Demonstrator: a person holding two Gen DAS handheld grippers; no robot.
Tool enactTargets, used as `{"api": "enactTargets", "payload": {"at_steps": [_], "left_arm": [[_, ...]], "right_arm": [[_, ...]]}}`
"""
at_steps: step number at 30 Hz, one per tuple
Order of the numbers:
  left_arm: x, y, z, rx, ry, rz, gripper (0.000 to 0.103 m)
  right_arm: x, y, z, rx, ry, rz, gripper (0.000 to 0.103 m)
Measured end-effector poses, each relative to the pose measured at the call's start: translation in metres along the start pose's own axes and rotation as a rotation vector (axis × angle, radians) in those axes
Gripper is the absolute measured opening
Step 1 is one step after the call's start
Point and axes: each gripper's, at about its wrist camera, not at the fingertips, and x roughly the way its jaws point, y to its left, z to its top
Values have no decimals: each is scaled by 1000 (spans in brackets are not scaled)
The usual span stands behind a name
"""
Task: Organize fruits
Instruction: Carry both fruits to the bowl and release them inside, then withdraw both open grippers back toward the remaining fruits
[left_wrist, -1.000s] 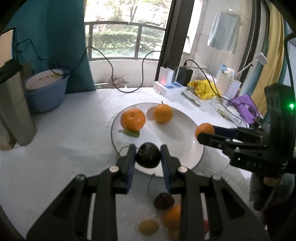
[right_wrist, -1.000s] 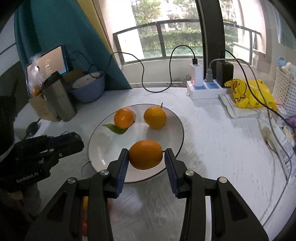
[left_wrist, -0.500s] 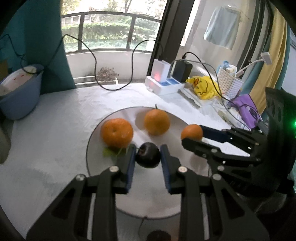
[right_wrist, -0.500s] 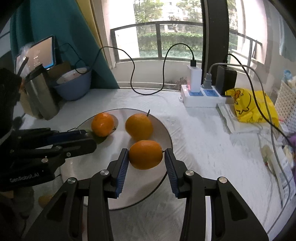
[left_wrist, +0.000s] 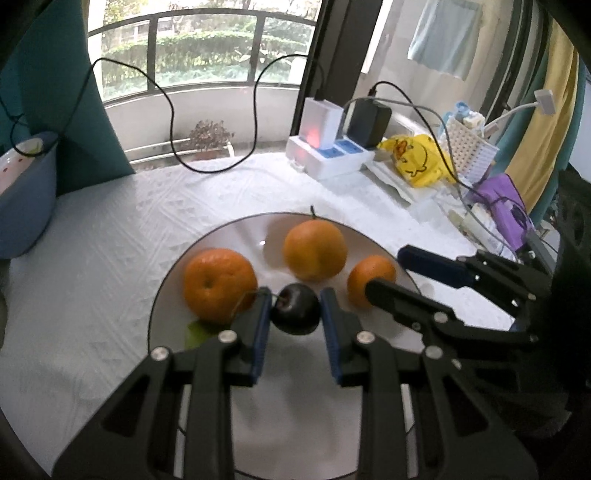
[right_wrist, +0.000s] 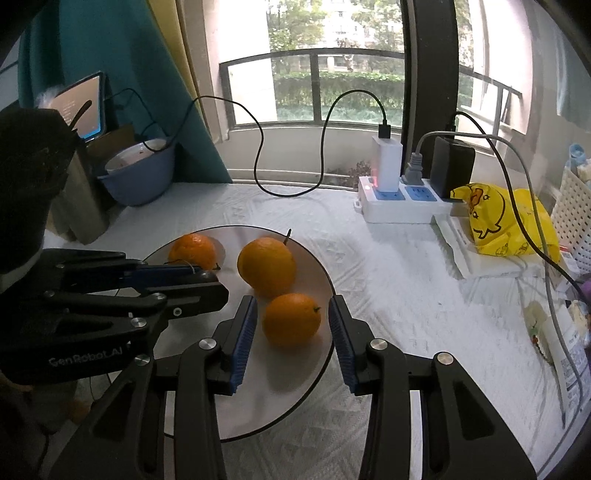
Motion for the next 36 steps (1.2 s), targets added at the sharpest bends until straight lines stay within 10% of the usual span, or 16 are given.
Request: {"api": "enactTargets", "payload": {"at_steps": [36], "left_arm": [[-115,-17,-57,-34,-147,17,45]], "right_arm": [[-85,31,-39,46,-31,20,43]]}}
